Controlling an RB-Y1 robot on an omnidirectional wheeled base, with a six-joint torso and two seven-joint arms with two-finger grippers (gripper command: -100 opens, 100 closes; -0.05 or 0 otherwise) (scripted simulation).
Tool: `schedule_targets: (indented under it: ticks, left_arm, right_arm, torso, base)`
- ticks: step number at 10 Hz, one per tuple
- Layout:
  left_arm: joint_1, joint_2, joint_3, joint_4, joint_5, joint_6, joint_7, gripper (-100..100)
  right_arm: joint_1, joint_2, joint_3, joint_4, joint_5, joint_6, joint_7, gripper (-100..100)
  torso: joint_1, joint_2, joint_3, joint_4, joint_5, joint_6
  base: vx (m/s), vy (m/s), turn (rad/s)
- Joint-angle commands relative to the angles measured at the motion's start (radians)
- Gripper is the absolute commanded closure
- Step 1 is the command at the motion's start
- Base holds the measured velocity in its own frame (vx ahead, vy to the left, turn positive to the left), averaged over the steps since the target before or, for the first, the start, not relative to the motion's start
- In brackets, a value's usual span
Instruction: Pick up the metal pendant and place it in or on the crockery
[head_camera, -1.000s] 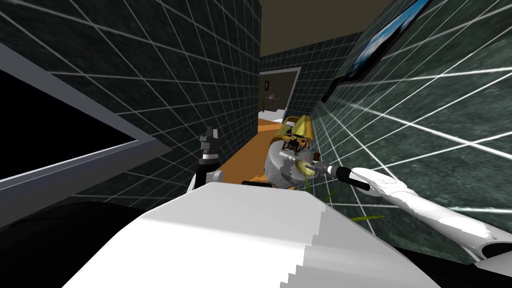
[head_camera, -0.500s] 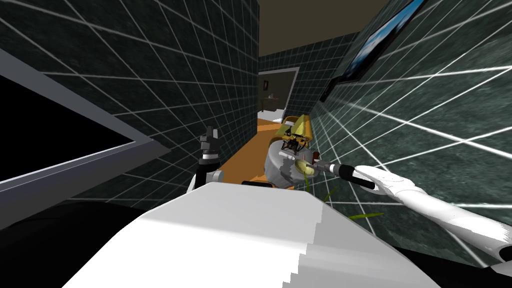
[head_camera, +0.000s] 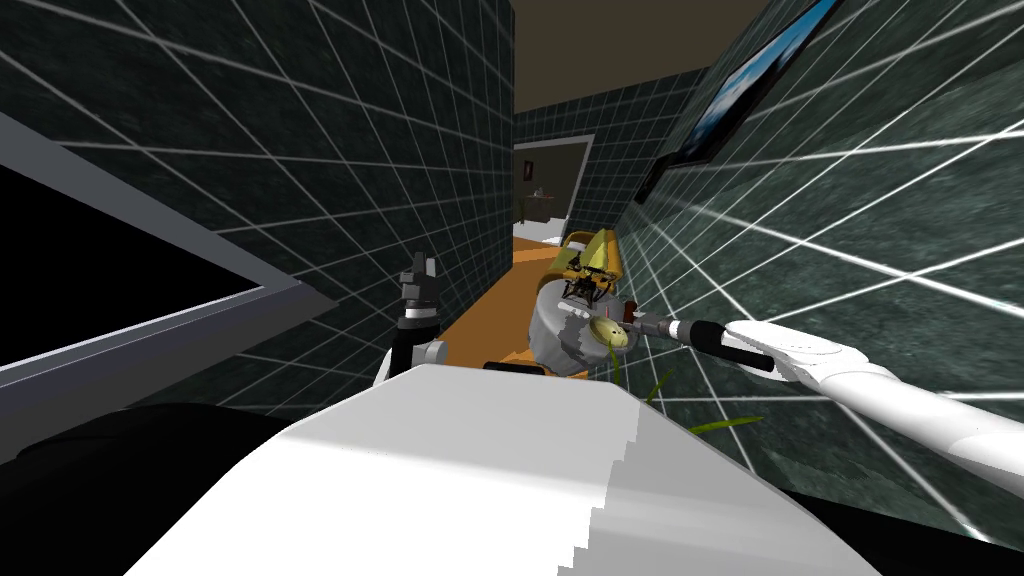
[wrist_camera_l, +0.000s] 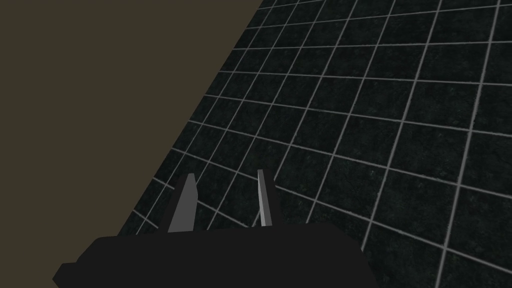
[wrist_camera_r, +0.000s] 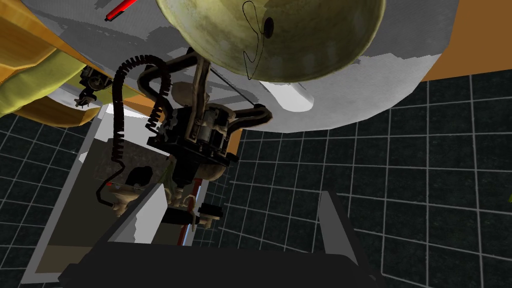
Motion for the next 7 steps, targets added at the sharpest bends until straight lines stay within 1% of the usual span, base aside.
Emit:
schedule_targets:
  ticks: [1,2,7]
  left_arm:
    - [0.0,0.0,0.0,0.0,0.0,0.0,0.0,0]
    - [0.0,0.0,0.0,0.0,0.0,0.0,0.0,0]
    - [0.0,0.0,0.0,0.0,0.0,0.0,0.0,0]
  right_arm:
    - [0.0,0.0,0.0,0.0,0.0,0.0,0.0,-100]
    - [-0.001,-0.002,0.0,-0.002,0.0,0.0,-0.003,0]
    - [0.0,-0.002,0.0,-0.002,0.0,0.0,-0.003,0]
  torso:
    - [0.0,0.0,0.0,0.0,0.0,0.0]
    - [-0.001,0.0,0.0,0.0,0.0,0.0]
    - [-0.002,0.0,0.0,0.0,-0.001,0.0]
  base:
    - [0.0,0.01,-0.008]
    - [0.0,0.0,0.0]
    - [0.0,0.0,0.0]
